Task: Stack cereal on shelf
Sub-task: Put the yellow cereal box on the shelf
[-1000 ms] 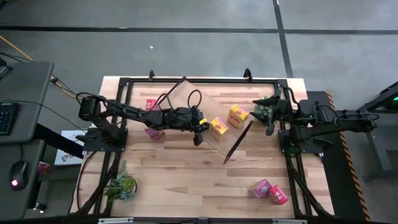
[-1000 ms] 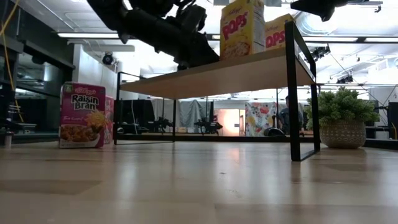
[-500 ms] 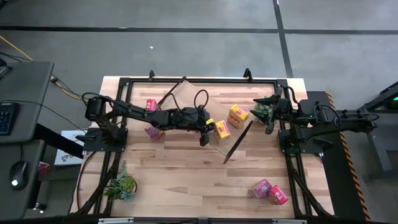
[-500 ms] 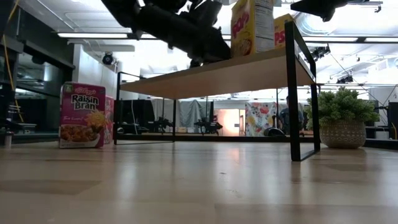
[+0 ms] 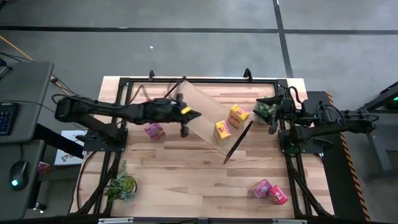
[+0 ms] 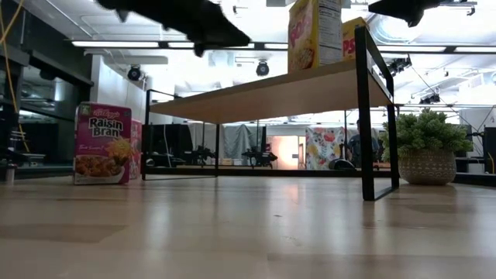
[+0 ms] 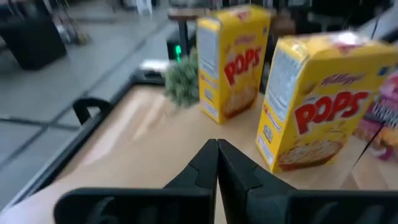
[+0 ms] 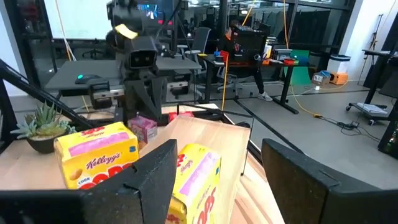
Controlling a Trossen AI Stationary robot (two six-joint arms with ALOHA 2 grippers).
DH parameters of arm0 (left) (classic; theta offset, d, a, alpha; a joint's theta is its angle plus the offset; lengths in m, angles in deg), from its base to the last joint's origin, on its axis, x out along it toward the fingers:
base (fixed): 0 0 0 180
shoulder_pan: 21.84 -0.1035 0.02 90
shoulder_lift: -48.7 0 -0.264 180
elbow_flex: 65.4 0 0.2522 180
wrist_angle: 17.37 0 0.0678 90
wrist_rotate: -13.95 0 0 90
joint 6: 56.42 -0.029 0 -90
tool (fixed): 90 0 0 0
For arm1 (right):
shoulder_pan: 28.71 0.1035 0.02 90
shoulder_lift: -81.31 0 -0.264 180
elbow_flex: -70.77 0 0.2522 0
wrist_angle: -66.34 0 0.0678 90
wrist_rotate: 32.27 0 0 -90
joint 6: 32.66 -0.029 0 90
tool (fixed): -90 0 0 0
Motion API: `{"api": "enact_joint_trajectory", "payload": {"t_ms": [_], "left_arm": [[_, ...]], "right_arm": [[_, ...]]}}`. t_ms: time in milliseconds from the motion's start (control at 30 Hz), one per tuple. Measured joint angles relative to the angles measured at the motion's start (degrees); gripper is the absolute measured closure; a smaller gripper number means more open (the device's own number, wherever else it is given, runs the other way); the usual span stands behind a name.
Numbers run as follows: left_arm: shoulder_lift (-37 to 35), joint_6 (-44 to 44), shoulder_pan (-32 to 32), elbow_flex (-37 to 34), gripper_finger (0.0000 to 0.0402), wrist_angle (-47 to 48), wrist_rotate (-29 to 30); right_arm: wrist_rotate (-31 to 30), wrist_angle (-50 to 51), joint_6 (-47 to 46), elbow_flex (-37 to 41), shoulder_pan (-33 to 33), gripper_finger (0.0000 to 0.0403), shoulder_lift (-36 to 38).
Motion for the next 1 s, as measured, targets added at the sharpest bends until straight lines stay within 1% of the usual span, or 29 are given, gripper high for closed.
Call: {"api": "enact_joint_trajectory", "payload": {"t_ms": [100, 233, 400, 567, 667, 767, 900, 967, 1000], "left_arm": [[-4.6, -0.1, 0.0, -6.6, 0.0401, -8.9, -0.6], [-8.3, -2.1, 0.0, -13.0, 0.0401, -17.3, -4.0], [-10.1, -4.1, 0.0, -15.1, 0.0401, -17.7, -8.6], [-10.2, -7.0, 0.0, -15.1, 0.0401, -17.1, -14.5], [-10.2, -9.0, 0.0, -15.1, 0.0401, -16.9, -15.6], [-10.2, -9.9, -0.4, -15.1, 0.0401, -16.9, -15.6], [-10.2, -9.8, -1.3, -15.1, 0.0401, -16.9, -15.6], [-10.3, -9.6, -1.8, -15.1, 0.0401, -16.8, -15.6], [-10.8, -9.5, -2.0, -15.1, 0.0401, -16.4, -15.6]], "right_arm": [[0.4, 0.1, -0.8, 0.0, 0.0, 0.0176, 1.1], [0.4, 0.6, -1.7, 0.0, 0.0, 0.0176, 2.0], [0.2, 1.5, -4.1, 0.0, 0.0, 0.0176, 2.2], [0.4, 0.3, -5.3, 0.0, 0.0, 0.0176, 2.1], [3.5, -2.4, -5.3, 0.0, 0.0, 0.0186, 1.0], [7.1, -7.0, -4.9, 0.0, 0.0, 0.0227, -2.2], [11.3, -12.3, -2.0, 0.0, 0.2, 0.0317, -8.0], [12.2, -13.8, -0.5, 0.0, 0.9, 0.0369, -10.5], [12.3, -14.0, 0.4, -0.3, 1.3, 0.0385, -11.6]]}}
